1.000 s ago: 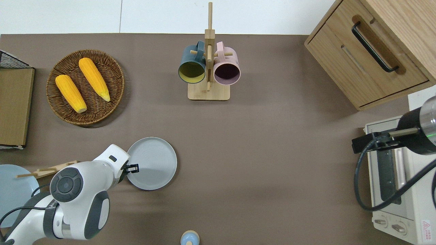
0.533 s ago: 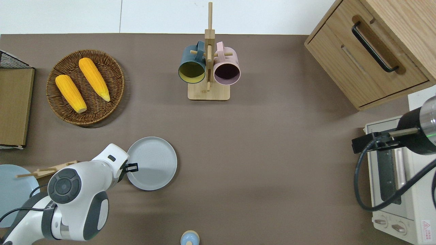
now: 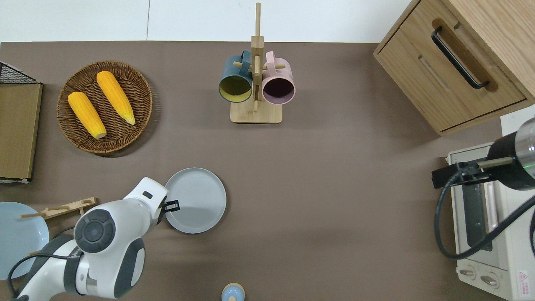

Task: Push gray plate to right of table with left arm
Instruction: 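Push the gray plate with the left gripper toward the toaster oven side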

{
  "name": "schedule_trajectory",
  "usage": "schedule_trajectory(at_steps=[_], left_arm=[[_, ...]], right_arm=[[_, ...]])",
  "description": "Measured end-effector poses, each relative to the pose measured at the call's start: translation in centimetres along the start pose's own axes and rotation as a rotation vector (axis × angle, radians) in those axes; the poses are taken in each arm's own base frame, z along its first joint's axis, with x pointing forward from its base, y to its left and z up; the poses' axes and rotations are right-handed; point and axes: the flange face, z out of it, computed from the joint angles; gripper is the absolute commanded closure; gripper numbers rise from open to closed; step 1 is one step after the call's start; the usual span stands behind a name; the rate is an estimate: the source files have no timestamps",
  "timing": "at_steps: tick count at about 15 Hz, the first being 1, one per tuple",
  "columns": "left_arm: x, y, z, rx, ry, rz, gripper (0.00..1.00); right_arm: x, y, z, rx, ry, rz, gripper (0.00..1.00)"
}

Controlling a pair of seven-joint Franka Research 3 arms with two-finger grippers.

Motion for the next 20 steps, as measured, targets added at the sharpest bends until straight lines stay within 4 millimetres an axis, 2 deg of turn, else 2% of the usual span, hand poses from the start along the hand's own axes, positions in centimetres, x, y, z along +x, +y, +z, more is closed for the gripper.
schedule_trajectory(at_steps=[3,6,13,20], left_arm=[[-2.4,5.4,-0.2,-0.009,0.012,-0.055,1.0],[-4.3,9.4,-0.2,-0.021,0.01,-0.104,1.0],[-7.1,17.6,-0.3,-0.076,-0.009,-0.177,1.0],[-10.5,25.4,0.6,-0.069,0.07,-0.247,1.0]], right_arm=[[0.0,0.0,0.0,0.0,0.0,0.0,0.017],[0.0,0.0,0.0,0.0,0.0,0.0,0.017],[0.0,0.0,0.0,0.0,0.0,0.0,0.017],[0.0,0.0,0.0,0.0,0.0,0.0,0.017]])
